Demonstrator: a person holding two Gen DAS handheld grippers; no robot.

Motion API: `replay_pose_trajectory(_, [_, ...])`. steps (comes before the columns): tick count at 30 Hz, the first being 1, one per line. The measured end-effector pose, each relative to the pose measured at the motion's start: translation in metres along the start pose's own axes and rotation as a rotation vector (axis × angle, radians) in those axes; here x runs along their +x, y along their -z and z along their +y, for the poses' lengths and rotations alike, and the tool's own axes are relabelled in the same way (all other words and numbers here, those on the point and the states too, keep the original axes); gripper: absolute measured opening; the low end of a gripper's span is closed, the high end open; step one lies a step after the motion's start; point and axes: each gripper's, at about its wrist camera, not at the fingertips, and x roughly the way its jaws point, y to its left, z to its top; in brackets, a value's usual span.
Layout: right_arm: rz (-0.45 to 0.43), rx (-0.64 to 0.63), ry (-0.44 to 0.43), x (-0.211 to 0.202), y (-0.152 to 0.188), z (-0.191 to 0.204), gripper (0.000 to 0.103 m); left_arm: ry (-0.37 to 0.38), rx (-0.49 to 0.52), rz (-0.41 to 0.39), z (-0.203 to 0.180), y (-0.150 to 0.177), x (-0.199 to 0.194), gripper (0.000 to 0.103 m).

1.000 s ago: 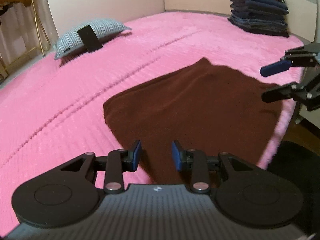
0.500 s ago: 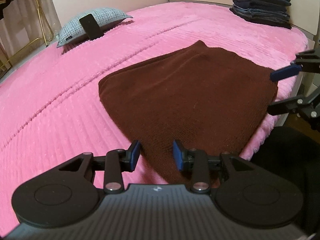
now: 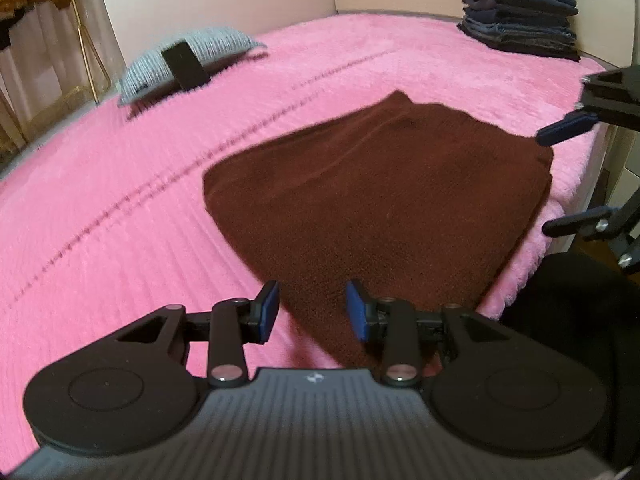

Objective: Fold clothes
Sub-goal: 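Grasp the folded cardigan edge with the right tool while the left tool grasps beside it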

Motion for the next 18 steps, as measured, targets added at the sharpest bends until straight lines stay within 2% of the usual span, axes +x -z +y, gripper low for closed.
replay_pose_trajectory(4, [0.013, -0.193, 0.012, 0.008, -0.001, 0.017, 0.074, -0.022, 0.097, -0.063, -0.006, 0.013, -0.027, 0.045])
replay_pose_trajectory(8, [0.013, -0.32, 0.003, 0.018, 0.0, 0.031, 0.074, -0.035, 0.29, -0.092, -0.028, 0.032, -0.045, 0.05])
replay_pose_trajectory(9, [0.014, -0.339, -0.001, 0.021, 0.001, 0.033, 0.07, -0.038, 0.343, -0.097, -0.035, 0.037, -0.048, 0.05])
replay_pose_trajectory(10, [0.015, -0.358, -0.005, 0.025, 0.001, 0.034, 0.06, -0.039, 0.393, -0.102, -0.041, 0.042, -0.051, 0.051])
replay_pose_trajectory(13, [0.021, -0.341, -0.014, 0.034, -0.003, 0.027, 0.058, -0.027, 0.516, -0.112, -0.062, 0.049, -0.047, 0.051])
replay_pose_trajectory(16, [0.007, -0.206, -0.038, 0.033, -0.016, 0.007, 0.058, -0.046, 0.646, -0.115, -0.084, 0.054, -0.036, 0.051])
replay_pose_trajectory(18, [0.013, -0.165, -0.057, 0.033, -0.022, -0.004, 0.058, -0.065, 0.736, -0.12, -0.097, 0.056, -0.027, 0.051])
